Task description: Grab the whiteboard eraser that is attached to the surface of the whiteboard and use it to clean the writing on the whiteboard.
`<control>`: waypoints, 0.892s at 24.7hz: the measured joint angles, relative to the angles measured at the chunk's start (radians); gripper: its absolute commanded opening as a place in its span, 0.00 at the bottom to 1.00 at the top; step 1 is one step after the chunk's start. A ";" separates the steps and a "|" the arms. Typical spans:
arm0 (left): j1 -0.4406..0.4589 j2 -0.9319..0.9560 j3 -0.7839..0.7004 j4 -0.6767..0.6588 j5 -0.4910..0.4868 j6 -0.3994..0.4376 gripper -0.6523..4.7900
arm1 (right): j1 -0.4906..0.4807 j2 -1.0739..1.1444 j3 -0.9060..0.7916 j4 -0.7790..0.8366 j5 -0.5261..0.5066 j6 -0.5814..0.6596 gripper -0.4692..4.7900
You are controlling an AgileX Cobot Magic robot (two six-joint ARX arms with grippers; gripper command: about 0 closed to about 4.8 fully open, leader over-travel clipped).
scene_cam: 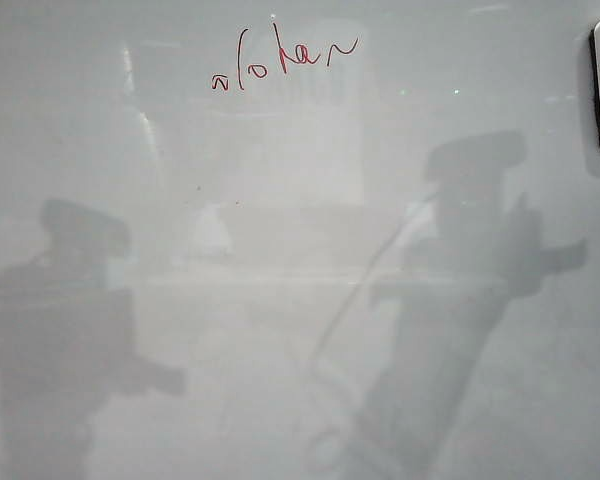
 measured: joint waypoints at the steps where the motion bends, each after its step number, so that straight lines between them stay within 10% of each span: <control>1: 0.000 0.015 0.005 -0.003 0.000 0.004 0.11 | 0.000 0.014 0.000 0.007 0.009 -0.008 0.34; 17: 0.000 0.059 0.007 0.004 0.037 0.098 0.11 | 0.001 0.143 -0.240 0.359 0.045 -0.026 0.63; 22: 0.000 0.059 0.007 0.004 0.037 0.097 0.11 | 0.001 0.190 -0.404 0.697 0.045 -0.026 0.63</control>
